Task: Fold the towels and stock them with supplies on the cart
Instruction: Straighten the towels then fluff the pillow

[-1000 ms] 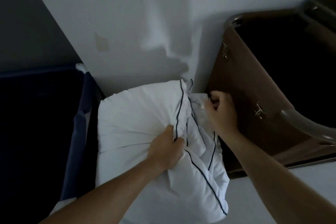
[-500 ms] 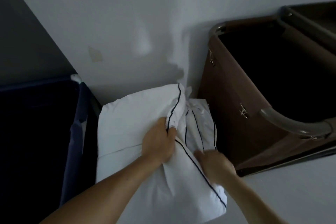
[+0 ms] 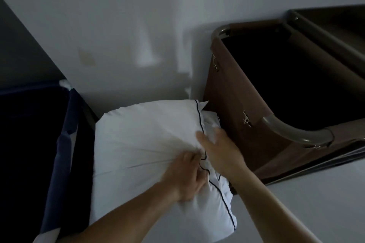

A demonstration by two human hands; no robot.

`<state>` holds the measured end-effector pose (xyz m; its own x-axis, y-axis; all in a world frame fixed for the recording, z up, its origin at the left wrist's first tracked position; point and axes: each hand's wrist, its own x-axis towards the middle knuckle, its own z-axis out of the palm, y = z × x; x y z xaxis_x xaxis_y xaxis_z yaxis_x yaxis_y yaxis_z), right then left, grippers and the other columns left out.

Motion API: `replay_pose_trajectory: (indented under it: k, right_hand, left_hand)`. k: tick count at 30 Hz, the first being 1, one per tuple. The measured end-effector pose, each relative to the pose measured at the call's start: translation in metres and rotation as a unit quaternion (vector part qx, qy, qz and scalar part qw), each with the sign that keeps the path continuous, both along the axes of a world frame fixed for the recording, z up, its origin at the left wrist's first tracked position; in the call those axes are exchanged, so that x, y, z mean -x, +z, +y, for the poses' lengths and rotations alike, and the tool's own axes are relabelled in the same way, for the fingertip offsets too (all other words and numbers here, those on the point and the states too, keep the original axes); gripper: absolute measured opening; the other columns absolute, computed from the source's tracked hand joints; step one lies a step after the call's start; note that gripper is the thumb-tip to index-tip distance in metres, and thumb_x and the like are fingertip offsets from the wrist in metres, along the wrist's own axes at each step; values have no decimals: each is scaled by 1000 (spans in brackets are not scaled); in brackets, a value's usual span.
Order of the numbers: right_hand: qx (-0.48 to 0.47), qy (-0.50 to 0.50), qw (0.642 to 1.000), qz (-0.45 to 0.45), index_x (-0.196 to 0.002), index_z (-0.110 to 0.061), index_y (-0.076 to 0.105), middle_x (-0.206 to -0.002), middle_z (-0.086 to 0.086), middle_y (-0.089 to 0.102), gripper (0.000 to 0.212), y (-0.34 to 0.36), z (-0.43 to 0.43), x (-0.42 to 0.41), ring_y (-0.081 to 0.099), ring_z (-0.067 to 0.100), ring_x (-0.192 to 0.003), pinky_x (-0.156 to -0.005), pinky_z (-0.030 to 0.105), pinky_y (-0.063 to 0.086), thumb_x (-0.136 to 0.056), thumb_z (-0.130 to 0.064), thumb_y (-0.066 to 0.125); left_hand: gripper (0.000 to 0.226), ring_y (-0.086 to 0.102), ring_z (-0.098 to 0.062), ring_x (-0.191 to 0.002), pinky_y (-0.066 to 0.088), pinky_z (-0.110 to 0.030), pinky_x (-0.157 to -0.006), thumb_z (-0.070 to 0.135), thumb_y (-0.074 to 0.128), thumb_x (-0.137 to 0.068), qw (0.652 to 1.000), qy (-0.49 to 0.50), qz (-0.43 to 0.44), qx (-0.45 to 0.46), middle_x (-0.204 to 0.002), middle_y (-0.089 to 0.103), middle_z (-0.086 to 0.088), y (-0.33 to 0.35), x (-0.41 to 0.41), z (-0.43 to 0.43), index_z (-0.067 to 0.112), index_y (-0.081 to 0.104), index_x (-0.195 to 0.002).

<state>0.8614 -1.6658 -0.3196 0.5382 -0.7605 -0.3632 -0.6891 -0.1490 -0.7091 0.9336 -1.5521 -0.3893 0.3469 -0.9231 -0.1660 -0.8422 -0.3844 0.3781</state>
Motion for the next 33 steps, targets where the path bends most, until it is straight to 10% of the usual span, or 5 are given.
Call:
replay_pose_trajectory:
  k: [7,10,15,22,33]
  right_hand:
    - [-7,14,992,124,-145,-8,32,-141,14,53,75,-37,0,-72,50,37,-129,-109,50,34,-90,-54,56]
    - [10,6,994,105,-144,-6,35,-137,16,57,63,-47,-6,-74,54,37,-126,-109,50,35,-97,-44,52]
    - [300,60,938,161,-154,-14,21,-149,13,42,70,-46,8,-62,40,34,-137,-104,50,37,-95,-35,54]
    - [238,208,920,231,-142,-48,-36,-157,-6,-41,87,-96,37,-34,-32,27,-147,-109,77,4,-77,-90,4]
    - [99,126,972,172,-128,-55,-47,-139,-25,-53,98,-194,9,-50,-26,20,-150,-113,71,7,-59,-104,3]
  left_hand:
    - [56,10,-5,-150,-7,-8,-115,32,39,-104,979,-164,118,12,-164,18,-2,20,-18,53,12,29,-155]
    - [58,36,-23,-144,17,-30,-119,40,38,-95,978,-67,-118,155,-153,42,-7,28,-80,77,12,51,-143]
    - [89,-35,-26,-145,-3,-61,-118,84,14,-78,985,66,-149,-59,-157,-39,5,-7,-138,88,47,-26,-148]
    - [93,-36,-34,-143,-9,-71,-110,88,15,-78,980,86,-173,-34,-160,-32,-1,-35,-109,55,43,-18,-152]
    - [77,0,-39,-152,8,-74,-110,65,40,-84,978,96,-186,16,-166,11,-7,-96,-118,34,36,26,-154]
